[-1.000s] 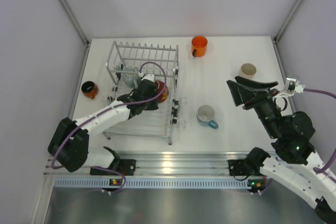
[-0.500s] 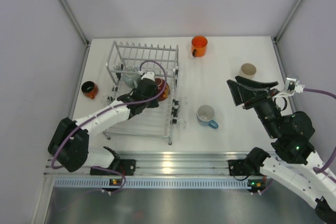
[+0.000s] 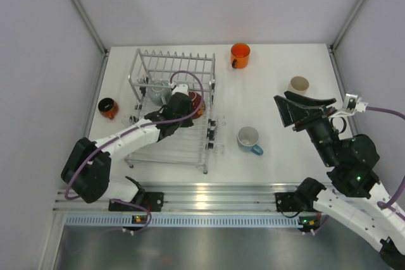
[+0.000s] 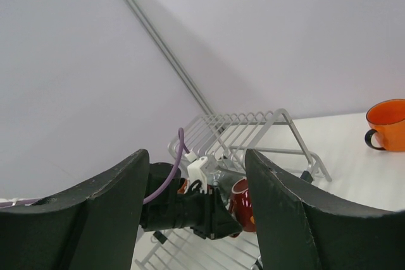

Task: Load the cups into the dish rack

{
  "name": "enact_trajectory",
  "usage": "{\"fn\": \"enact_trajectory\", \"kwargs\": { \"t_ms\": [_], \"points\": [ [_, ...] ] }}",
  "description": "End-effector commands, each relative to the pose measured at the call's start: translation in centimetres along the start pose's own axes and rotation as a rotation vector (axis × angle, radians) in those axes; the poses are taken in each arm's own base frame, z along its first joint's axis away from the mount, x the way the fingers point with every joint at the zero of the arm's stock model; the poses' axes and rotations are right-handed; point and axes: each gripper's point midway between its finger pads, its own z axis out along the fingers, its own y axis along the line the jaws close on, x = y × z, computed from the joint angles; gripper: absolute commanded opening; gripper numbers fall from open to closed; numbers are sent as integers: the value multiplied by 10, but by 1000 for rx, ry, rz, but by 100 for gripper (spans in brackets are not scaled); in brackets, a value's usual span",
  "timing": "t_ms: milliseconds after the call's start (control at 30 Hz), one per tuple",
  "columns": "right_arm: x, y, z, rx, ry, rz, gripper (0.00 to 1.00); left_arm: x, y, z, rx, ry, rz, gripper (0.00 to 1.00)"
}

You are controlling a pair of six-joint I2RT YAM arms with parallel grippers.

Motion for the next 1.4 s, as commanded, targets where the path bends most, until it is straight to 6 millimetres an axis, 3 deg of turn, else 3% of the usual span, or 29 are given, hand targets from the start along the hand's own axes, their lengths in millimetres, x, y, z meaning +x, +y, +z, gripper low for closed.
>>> {"fn": "enact_trajectory", "kwargs": {
  "t_ms": [0, 333, 500, 733, 833, 867, 900, 967, 1033, 1067, 1167, 1367],
  "points": [
    [-10, 1, 0, 7, -25, -15, 63, -55, -21, 0, 48, -165, -52, 31],
    [-14, 2, 0, 6, -28, -21, 63, -56, -19, 5, 25, -167, -49, 34],
    [-14, 2, 1, 9, -28, -26, 63, -55, -17, -7, 45, -180, -62, 41],
    [-6, 0, 5, 13, -1, -34, 63, -46, -7, -23, 32, -162, -80, 40],
    [24, -11, 15, 73, 116, -36, 62, -42, -6, -27, 40, -157, -80, 39],
    [47, -18, 24, 106, 194, -45, 61, -41, -5, -27, 36, -155, -82, 39],
    [49, -14, 29, 105, 223, -39, 59, -40, -5, -28, 34, -152, -80, 38],
    [95, -25, 40, 158, 399, -50, 55, -38, -2, -26, 20, -139, -79, 36],
    [115, -28, 46, 196, 501, -58, 54, -35, -2, -24, 18, -127, -78, 36],
    [140, -40, 52, 236, 575, -76, 54, -34, -2, -23, 16, -123, -80, 36],
    [177, -46, 61, 246, 663, -92, 51, -29, 0, -20, 7, -109, -79, 36],
    [217, -48, 67, 220, 677, -77, 46, -28, 1, -14, -18, -105, -84, 29]
  ]
}}
